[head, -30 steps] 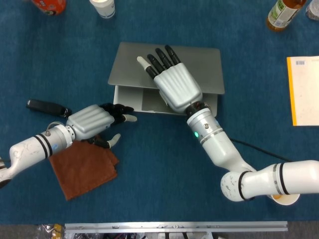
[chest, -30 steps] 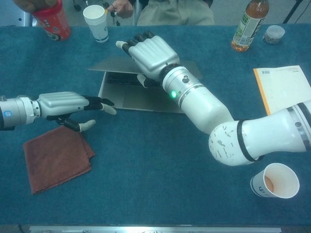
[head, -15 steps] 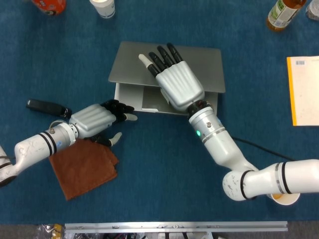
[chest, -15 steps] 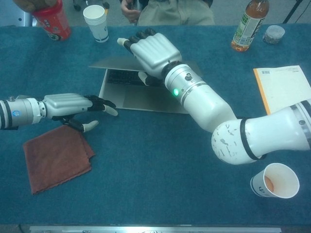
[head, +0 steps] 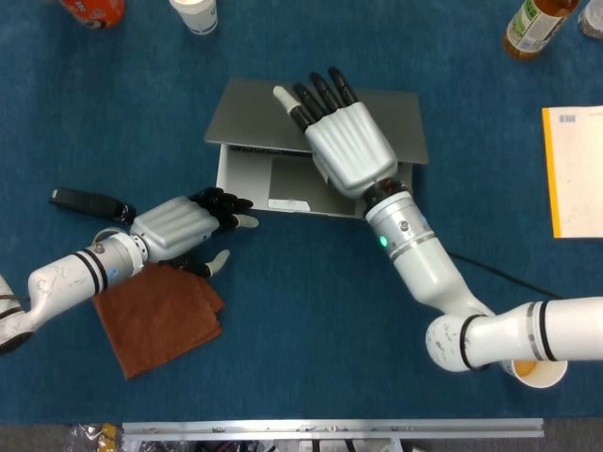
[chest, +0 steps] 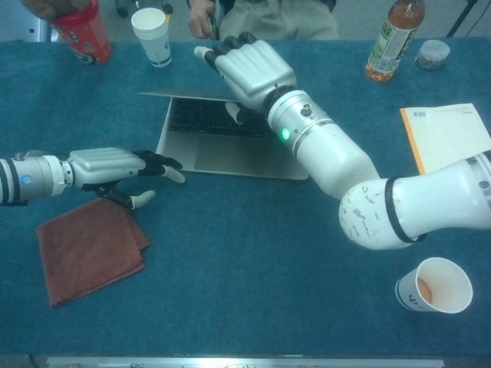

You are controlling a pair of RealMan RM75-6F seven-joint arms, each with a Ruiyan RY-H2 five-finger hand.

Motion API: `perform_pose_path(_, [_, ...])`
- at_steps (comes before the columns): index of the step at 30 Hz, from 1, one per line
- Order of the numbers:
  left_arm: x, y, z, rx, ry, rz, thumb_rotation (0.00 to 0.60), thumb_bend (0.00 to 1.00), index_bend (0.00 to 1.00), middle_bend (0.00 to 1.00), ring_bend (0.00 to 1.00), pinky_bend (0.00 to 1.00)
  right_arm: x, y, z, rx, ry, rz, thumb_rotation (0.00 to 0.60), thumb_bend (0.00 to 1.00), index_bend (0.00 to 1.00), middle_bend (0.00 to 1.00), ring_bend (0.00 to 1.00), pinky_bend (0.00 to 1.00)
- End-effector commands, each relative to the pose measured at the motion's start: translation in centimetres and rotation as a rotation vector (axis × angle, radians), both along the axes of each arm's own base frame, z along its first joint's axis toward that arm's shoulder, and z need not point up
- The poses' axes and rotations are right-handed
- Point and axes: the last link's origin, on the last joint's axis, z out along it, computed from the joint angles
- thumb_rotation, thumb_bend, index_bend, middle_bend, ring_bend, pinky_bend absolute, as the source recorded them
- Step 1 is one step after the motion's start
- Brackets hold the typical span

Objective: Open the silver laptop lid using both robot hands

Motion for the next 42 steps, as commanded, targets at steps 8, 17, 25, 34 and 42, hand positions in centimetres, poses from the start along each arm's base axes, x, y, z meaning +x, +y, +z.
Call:
perform_pose_path(8, [0.1, -0.1, 0.0, 0.001, 0.005, -0.001, 0.198, 0.55, 0.10, 0.00, 0.00, 0.00, -1.0, -1.7, 1.5, -0.052, -0.002, -0.033, 0.600, 0.42, 0.05, 0.13, 0.00, 0.05])
perform_pose_path(17, [0.2, -0.1, 0.3, 0.007, 0.009, -0.001, 0.196, 0.55, 0.10, 0.00, 0.00, 0.00, -2.8, -4.7, 3.7, -0.136, 0.002, -0.093, 0.600, 0.42, 0.05, 0.13, 0.00, 0.05])
perform_pose_path(25, [0.2, -0.3, 0.3, 0.008, 0.013, 0.000, 0.197, 0.55, 0.10, 0.00, 0.00, 0.00, -4.8, -7.2, 4.8, -0.190, 0.009, -0.145, 0.600, 0.41, 0.05, 0.13, 0.00, 0.05])
perform_pose_path(34, [0.2, -0.3, 0.4, 0.013, 0.017, 0.004, 0.195, 0.55, 0.10, 0.00, 0.00, 0.00, -5.7, -9.6, 5.1, -0.240, 0.006, -0.175, 0.600, 0.36, 0.05, 0.13, 0.00, 0.05])
perform_pose_path(42, [0.2, -0.3, 0.4, 0.014, 0.018, 0.004, 0.197, 0.55, 0.10, 0.00, 0.00, 0.00, -6.4, -11.2, 5.1, -0.276, 0.007, -0.201, 0.600, 0.34, 0.05, 0.13, 0.00, 0.05])
